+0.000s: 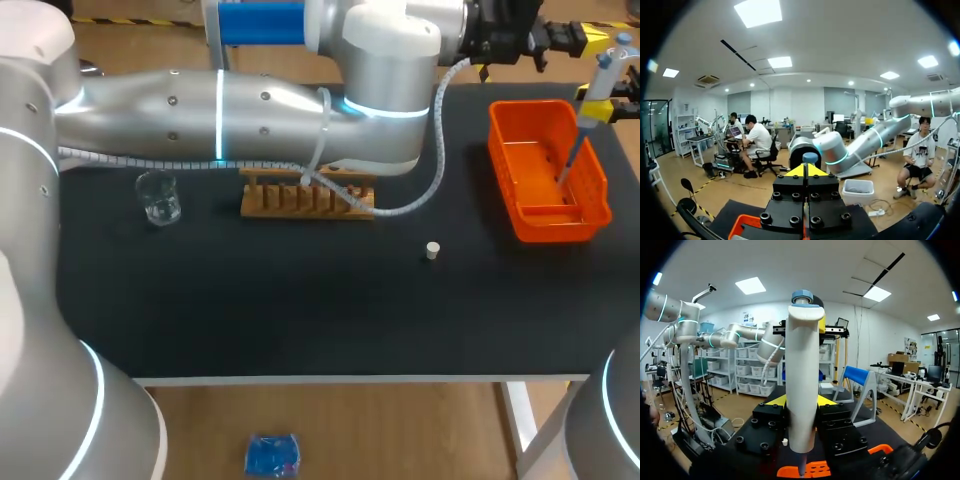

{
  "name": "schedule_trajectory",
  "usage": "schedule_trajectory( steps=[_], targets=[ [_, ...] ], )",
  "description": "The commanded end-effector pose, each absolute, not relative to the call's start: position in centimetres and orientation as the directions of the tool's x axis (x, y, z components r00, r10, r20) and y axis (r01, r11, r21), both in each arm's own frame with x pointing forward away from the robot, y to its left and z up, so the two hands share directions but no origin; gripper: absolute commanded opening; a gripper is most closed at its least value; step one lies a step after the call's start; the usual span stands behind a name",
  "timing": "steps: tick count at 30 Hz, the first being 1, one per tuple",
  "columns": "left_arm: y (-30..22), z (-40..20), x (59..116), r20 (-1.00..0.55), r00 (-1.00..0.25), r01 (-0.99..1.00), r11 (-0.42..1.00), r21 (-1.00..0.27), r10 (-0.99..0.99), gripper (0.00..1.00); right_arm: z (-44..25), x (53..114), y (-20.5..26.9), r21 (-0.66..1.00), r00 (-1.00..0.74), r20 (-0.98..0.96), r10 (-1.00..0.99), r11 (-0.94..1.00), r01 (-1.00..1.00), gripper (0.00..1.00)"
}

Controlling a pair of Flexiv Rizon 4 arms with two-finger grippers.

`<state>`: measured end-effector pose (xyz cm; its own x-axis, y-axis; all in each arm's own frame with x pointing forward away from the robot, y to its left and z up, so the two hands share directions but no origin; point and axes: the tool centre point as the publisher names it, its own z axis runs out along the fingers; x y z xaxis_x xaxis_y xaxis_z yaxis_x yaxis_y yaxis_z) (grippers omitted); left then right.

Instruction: Invert the test tube, pick up the pipette, mount the tip to pipette, aspirate from beaker and dispense into the tube, eject the tip, return the pipette, and cap with the stopper.

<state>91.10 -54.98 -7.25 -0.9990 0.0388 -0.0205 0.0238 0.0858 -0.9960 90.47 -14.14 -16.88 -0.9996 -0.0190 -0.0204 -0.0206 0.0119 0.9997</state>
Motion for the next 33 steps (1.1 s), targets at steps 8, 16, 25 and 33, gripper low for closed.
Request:
schedule_trajectory(
  steps=[8, 16, 25, 33],
  targets=[
    [-55.6, -8.0, 91.0, -0.004, -0.998, 0.011, 0.109, -0.994, 0.057, 0.0, -16.9, 90.5, -14.2, 1.0, -1.0, -0.021, -0.022, 0.013, -0.022, 0.0],
    [-55.5, -8.1, 91.0, -0.005, -0.999, 0.011, 0.123, -0.992, 0.051, 0.0, -16.9, 90.5, -14.2, 1.0, -1.0, -0.021, -0.022, 0.013, -0.022, 0.0],
    [-55.4, -8.4, 90.7, -0.007, -0.999, 0.012, 0.128, -0.992, 0.042, 0.0, -16.9, 90.5, -14.2, 1.0, -1.0, -0.021, -0.022, 0.013, -0.022, 0.0],
    [-55.5, -9.1, 90.7, -0.004, -0.999, 0.01, 0.128, -0.992, 0.041, 0.0, -16.9, 90.5, -14.2, 1.0, -1.0, -0.021, -0.022, 0.013, -0.022, 0.0]
  ],
)
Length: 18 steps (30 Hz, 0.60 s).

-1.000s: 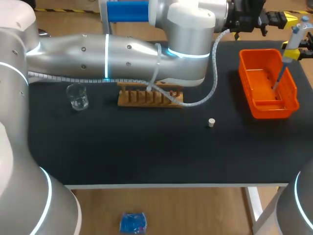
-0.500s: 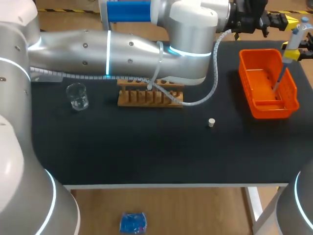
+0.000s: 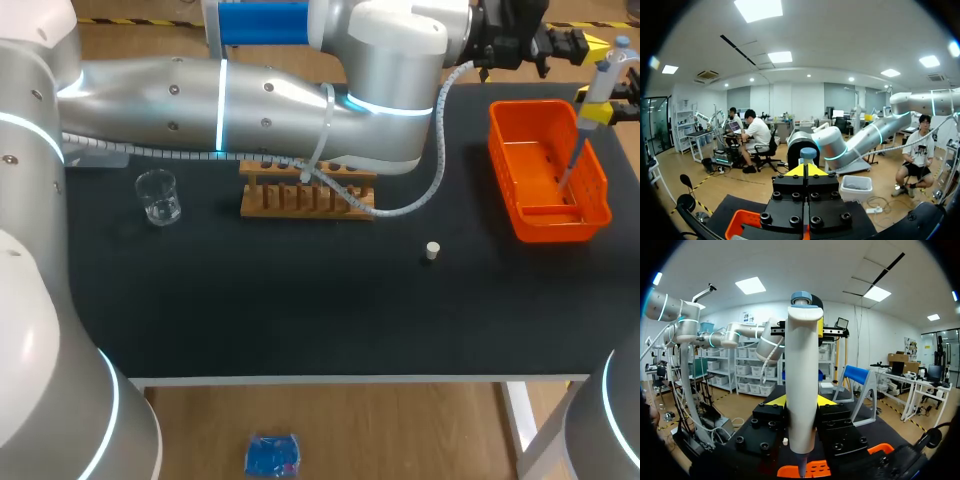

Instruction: Invert the test tube, pick up the pipette, mount the tip to pipette, aspirate from beaker and dispense into the tube, eject the tip, return the pipette, and cap with the stopper.

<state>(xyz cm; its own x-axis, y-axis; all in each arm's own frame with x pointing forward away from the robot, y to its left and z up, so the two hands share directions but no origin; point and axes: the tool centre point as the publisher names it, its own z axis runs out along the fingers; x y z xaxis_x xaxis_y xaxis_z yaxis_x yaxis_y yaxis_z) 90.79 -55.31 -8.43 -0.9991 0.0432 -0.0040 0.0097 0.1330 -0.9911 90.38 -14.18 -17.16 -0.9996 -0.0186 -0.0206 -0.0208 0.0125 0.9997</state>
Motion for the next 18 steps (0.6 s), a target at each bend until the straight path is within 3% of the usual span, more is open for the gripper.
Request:
schedule_trajectory(
  steps=[1, 18],
  targets=[
    [-55.5, -9.2, 90.8, -0.003, -0.999, 0.008, 0.13, -0.991, 0.04, 0.0, -16.9, 90.5, -14.2, 1.0, -1.0, -0.021, -0.022, 0.013, -0.022, 0.0],
    [-55.3, -10.3, 90.7, 0.0, -1.0, 0.004, 0.138, -0.99, 0.028, 0.0, -16.9, 90.5, -14.2, 1.0, -1.0, -0.021, -0.022, 0.013, -0.022, 0.0]
  ],
)
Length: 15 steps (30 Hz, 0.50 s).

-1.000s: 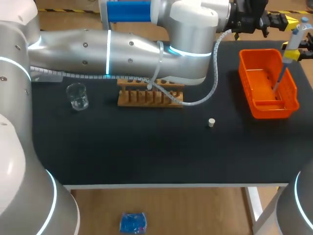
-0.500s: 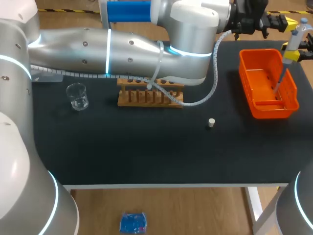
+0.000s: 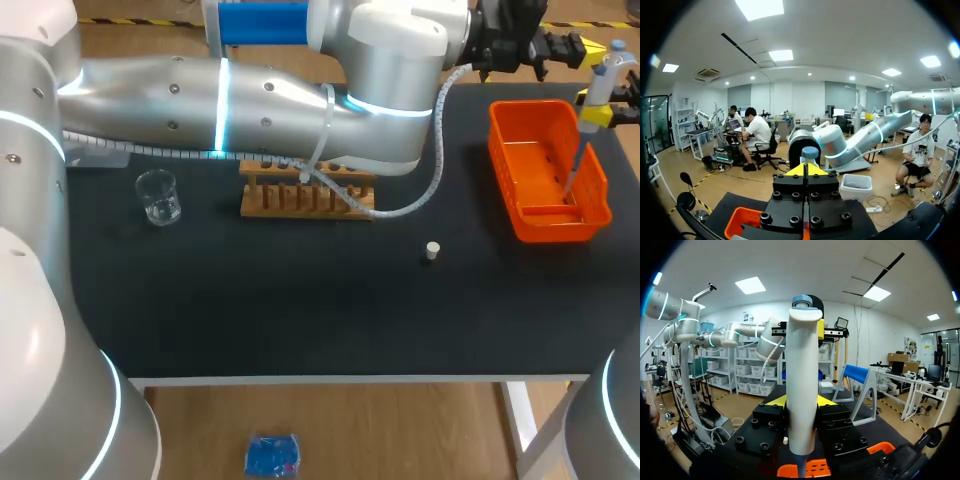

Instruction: Invert the test tube, pick up the pipette, mount the tip to pipette, aspirate from beaker and dispense into the tube, eject the tip, return the pipette, and cap with the stopper.

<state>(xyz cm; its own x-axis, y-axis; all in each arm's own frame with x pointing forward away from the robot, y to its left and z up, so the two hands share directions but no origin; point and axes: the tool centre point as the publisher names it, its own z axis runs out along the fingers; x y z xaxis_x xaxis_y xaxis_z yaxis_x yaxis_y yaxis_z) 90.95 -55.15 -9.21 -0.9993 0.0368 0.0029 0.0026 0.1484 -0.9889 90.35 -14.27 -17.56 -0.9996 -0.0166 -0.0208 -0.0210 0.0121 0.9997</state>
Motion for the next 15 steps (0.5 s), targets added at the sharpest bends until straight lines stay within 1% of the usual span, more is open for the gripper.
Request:
schedule_trajectory(
  steps=[1, 15],
  targets=[
    [-55.27, -10.31, 90.74, -0.001, -1.0, 0.005, 0.137, -0.991, 0.027, 0.0, -16.87, 90.54, -14.21, 1.0, -1.0, -0.021, -0.022, 0.013, -0.022, 0.0],
    [-55.69, -10.75, 90.74, -0.02, -1.0, 0.023, 0.112, -0.993, 0.023, 0.0, -16.87, 90.54, -14.21, 1.0, -1.0, -0.021, -0.022, 0.013, -0.022, 0.0]
  ],
)
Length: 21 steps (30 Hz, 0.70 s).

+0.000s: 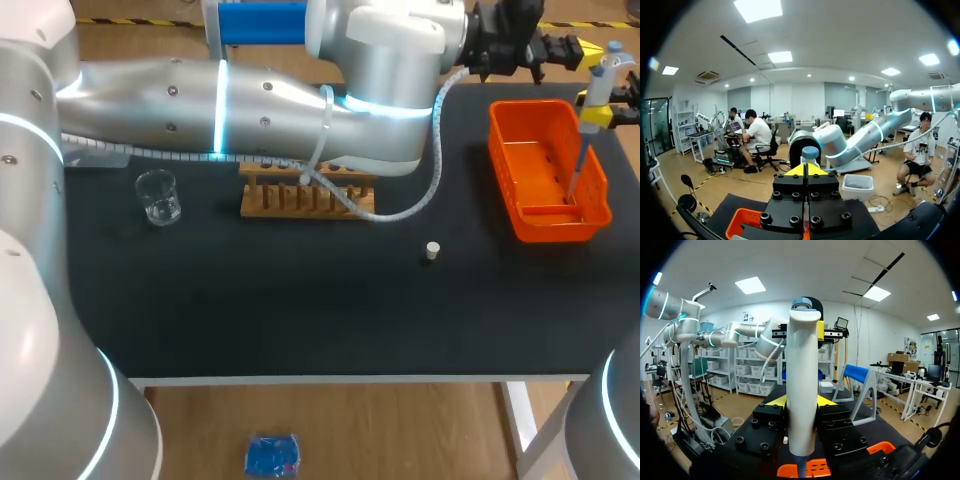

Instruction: Invert the test tube, pick up the pipette, mount the tip to pipette, aspirate from beaker and dispense into the tube, eject the tip, return the pipette, and cap with the stopper.

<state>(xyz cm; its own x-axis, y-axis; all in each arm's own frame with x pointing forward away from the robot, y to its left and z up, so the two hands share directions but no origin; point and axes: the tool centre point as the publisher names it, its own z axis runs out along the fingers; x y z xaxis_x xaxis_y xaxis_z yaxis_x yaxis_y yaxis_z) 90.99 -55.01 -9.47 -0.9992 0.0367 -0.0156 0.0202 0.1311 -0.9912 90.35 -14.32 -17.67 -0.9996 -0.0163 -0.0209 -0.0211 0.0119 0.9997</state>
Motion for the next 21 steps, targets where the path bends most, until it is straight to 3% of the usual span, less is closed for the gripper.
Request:
schedule_trajectory(
  steps=[1, 21],
  targets=[
    [-55.8, -10.8, 90.8, -0.021, -1.0, 0.023, 0.111, -0.994, 0.024, 0.0, -16.9, 90.5, -14.2, 1.0, -1.0, -0.021, -0.022, 0.013, -0.022, 0.0],
    [-55.1, -9.6, 90.8, -0.046, -0.999, 0.046, 0.109, -0.993, 0.004, 0.0, -16.9, 90.5, -14.2, 1.0, -1.0, -0.021, -0.022, 0.013, -0.022, 0.0]
  ],
)
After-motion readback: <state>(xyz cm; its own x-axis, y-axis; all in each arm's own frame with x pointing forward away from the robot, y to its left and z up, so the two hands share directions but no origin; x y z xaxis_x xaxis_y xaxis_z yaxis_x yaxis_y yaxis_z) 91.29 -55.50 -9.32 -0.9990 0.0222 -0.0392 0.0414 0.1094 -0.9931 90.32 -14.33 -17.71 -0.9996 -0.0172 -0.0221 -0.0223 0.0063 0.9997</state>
